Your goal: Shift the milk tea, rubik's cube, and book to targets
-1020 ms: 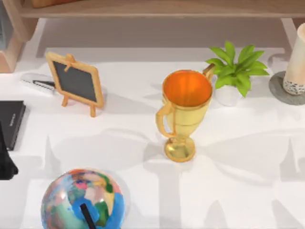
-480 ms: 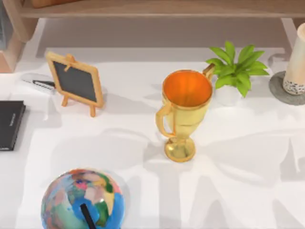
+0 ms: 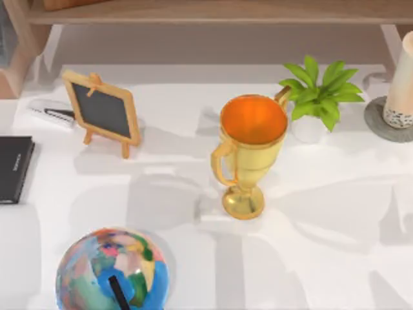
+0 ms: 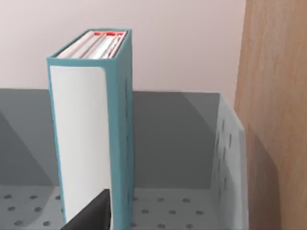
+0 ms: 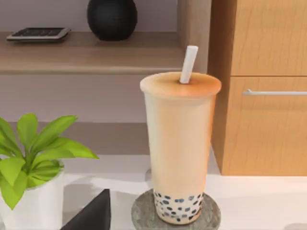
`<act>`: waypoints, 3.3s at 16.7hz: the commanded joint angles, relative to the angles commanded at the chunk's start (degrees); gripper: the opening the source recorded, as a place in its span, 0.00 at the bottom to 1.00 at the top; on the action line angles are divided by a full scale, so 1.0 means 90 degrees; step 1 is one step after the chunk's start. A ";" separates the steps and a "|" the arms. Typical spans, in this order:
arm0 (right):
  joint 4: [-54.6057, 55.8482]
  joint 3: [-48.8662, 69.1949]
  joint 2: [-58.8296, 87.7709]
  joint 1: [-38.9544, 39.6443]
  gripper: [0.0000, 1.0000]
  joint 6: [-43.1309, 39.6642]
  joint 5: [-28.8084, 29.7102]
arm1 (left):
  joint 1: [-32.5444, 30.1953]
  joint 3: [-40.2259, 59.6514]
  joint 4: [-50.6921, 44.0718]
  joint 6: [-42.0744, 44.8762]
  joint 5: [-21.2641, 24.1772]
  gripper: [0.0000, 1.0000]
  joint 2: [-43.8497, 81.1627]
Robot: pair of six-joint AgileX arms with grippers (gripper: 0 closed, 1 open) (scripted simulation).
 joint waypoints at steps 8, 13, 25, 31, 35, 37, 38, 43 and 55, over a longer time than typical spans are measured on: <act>0.0000 0.0000 0.0000 0.0000 1.00 0.0000 0.0000 | 0.0536 0.2063 0.0887 -0.0008 0.0639 1.00 0.3054; 0.0000 0.0000 0.0000 0.0000 1.00 0.0000 0.0000 | 0.0553 0.2142 0.0921 -0.0008 0.0666 1.00 0.3159; 0.0000 0.0000 0.0000 0.0000 1.00 0.0000 0.0000 | 0.0386 0.3104 0.0601 -0.0015 0.0507 1.00 0.3796; 0.0000 0.0000 0.0000 0.0000 1.00 0.0000 0.0000 | 0.0386 0.3104 0.0601 -0.0015 0.0507 0.62 0.3796; 0.0000 0.0000 0.0000 0.0000 1.00 0.0000 0.0000 | 0.0386 0.3104 0.0601 -0.0015 0.0507 0.32 0.3796; 0.0000 0.0000 0.0000 0.0000 1.00 0.0000 0.0000 | 0.0386 0.3104 0.0601 -0.0015 0.0507 0.17 0.3796; 0.0000 0.0000 0.0000 0.0000 1.00 0.0000 0.0000 | 0.0386 0.3104 0.0601 -0.0015 0.0507 0.10 0.3796; 0.0000 0.0000 0.0000 0.0000 1.00 0.0000 0.0000 | 0.0386 0.3104 0.0601 -0.0015 0.0507 0.00 0.3796; 0.0000 0.0000 0.0000 0.0000 1.00 0.0000 0.0000 | 0.0458 0.2921 0.0490 -0.0003 0.0555 0.00 0.3492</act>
